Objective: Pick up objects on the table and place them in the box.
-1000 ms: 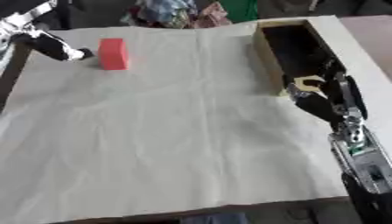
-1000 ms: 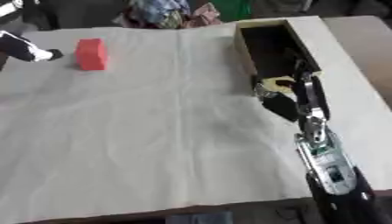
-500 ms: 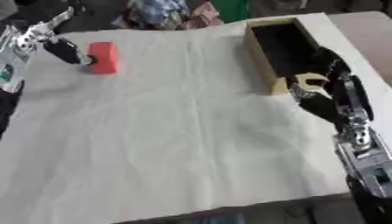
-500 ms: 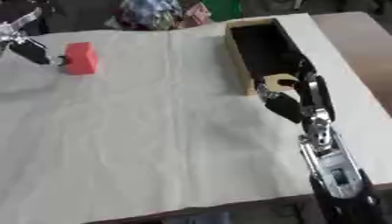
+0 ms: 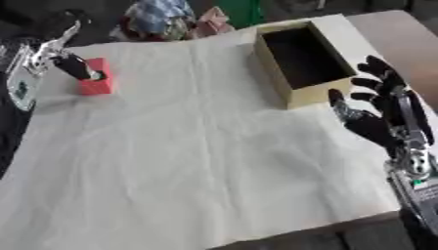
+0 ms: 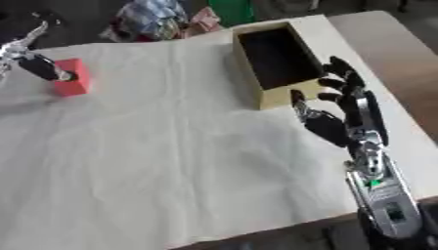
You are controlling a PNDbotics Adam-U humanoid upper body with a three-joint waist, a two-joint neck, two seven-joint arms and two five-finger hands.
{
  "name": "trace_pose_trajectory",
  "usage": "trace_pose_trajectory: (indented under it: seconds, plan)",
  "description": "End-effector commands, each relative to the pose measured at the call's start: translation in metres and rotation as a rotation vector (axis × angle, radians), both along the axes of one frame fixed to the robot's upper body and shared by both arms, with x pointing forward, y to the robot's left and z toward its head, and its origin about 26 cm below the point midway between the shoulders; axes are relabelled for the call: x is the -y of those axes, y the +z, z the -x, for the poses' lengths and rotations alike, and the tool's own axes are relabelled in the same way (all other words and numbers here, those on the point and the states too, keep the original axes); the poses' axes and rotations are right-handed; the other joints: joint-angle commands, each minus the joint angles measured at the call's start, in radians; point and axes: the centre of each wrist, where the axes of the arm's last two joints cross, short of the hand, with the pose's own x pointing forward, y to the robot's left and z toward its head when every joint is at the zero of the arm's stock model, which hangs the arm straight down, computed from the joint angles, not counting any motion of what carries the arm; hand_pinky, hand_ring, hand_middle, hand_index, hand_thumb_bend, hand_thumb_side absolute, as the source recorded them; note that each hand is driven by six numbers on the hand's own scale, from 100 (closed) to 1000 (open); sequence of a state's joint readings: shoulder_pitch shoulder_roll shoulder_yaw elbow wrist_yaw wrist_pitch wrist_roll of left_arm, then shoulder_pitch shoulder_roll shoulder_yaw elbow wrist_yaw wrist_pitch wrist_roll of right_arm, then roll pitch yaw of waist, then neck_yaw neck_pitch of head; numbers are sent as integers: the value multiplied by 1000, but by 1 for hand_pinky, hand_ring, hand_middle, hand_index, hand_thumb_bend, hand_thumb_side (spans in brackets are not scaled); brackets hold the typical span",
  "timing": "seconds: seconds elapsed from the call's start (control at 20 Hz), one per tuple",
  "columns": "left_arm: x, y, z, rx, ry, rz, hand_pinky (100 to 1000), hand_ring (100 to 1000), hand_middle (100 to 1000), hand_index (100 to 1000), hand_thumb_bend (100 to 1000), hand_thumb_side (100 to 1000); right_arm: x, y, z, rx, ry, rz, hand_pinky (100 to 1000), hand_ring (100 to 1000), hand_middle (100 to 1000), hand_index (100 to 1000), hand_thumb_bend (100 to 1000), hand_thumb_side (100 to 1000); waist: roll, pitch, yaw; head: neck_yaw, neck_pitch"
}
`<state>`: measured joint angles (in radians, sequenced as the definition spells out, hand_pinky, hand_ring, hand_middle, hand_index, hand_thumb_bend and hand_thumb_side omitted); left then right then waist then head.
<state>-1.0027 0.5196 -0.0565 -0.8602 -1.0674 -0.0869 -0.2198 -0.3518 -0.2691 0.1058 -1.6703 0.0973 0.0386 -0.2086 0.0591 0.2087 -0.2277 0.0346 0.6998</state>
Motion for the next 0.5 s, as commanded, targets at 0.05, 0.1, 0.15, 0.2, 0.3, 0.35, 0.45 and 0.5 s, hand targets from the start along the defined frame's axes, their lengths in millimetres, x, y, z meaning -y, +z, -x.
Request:
trace_pose_trajectory:
  seconds: [0.05, 0.1, 0.15, 0.2, 0.3, 0.35, 0.45, 0.5]
  plan:
    - [-20, 22, 3, 28, 55, -21, 861, 857, 873, 898, 690, 159, 1, 12, 0, 40, 7, 10, 719, 811, 847, 946, 361, 157, -3, -12, -9, 17, -15]
    - [-24, 22, 3, 19, 66, -21, 863, 858, 874, 899, 693, 160, 0, 12, 0, 41, 7, 9, 719, 811, 847, 946, 360, 158, -3, -10, -14, 21, -17]
    - [-27, 22, 4, 11, 76, -19, 866, 859, 876, 900, 697, 161, 0, 12, 0, 41, 7, 8, 719, 811, 847, 946, 359, 159, -3, -7, -19, 25, -19]
    - [-29, 22, 4, 6, 83, -17, 867, 860, 877, 901, 698, 162, 0, 12, 0, 41, 8, 7, 719, 811, 847, 945, 360, 159, -3, -5, -22, 28, -20]
    - [-33, 21, 4, -8, 93, -9, 870, 861, 881, 906, 699, 163, 0, 12, -1, 40, 8, 5, 719, 811, 847, 945, 360, 159, -5, -2, -27, 38, -19]
    - [-35, 21, 5, -17, 95, -6, 871, 861, 881, 906, 701, 164, 0, 12, -1, 39, 7, 4, 719, 811, 847, 945, 360, 160, -6, -1, -28, 42, -19]
    - [-37, 22, 5, -31, 96, -4, 873, 861, 882, 907, 702, 166, 0, 12, -1, 38, 4, 2, 719, 811, 847, 945, 358, 161, -7, 1, -28, 54, -20]
    - [-38, 23, 5, -37, 98, -2, 873, 861, 882, 907, 701, 166, 0, 12, -1, 39, 4, 1, 719, 811, 846, 945, 358, 160, -7, 2, -28, 61, -21]
